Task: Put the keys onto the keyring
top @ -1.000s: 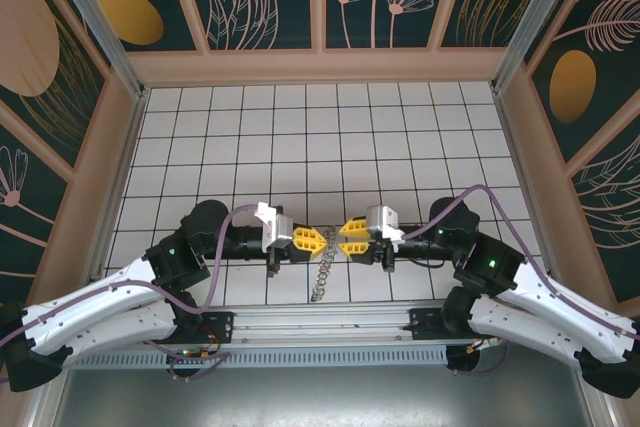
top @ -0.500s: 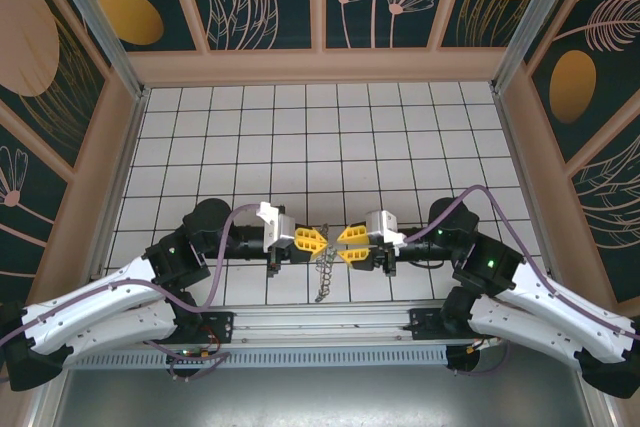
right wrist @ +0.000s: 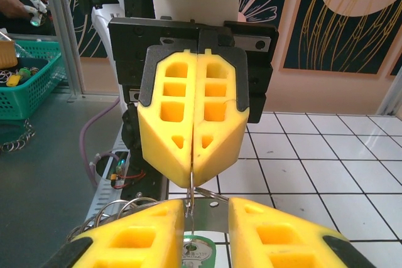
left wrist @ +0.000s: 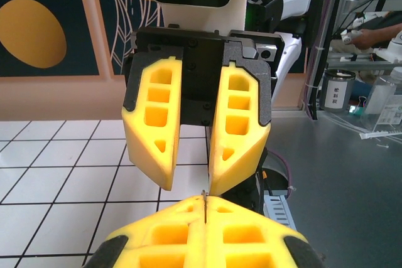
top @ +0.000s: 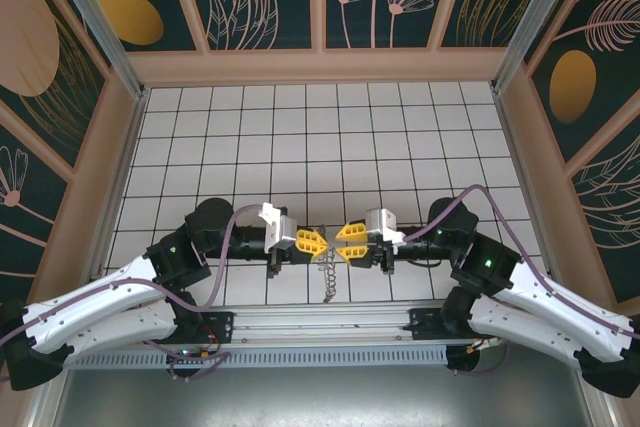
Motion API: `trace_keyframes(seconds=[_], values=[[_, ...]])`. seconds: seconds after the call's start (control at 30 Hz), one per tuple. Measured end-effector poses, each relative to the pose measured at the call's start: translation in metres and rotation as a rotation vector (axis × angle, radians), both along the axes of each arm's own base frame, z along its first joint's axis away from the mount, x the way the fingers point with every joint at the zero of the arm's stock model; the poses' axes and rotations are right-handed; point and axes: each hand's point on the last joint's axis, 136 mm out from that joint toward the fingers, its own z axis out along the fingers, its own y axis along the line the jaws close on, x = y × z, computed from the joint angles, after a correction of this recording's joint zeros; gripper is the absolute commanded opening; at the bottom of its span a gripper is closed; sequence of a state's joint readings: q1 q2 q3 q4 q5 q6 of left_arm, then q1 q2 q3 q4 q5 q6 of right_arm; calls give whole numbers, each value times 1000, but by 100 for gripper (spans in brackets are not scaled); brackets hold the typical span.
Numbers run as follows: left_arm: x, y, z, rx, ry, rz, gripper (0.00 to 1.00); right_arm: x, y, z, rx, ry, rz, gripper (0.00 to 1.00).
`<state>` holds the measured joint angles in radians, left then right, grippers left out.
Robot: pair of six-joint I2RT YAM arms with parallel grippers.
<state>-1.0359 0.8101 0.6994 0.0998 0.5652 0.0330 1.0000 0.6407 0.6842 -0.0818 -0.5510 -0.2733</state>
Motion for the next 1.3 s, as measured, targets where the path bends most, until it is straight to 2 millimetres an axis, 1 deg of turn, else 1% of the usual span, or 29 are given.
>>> trace_keyframes(seconds=[0.57,0.77,0.83,1.07,1.17,1.3], values=[[0,0,0,1,1,-3,0,-4,3,-6,-12,13,33,24],[0,0,-2,7,5,-2,0,-5,5,-7,-11,15,50,22],[0,0,-2,8,5,-2,0,-5,6,-7,-8,13,53,19],[0,-1,-3,10,6,-2,0,-5,8,-6,-6,22,58,1],[2,-1,-4,20,7,7,0,-2,8,-7,-10,25,45,0],[10,-5,-10,70,16,39,1,8,6,-14,-49,31,-19,0]])
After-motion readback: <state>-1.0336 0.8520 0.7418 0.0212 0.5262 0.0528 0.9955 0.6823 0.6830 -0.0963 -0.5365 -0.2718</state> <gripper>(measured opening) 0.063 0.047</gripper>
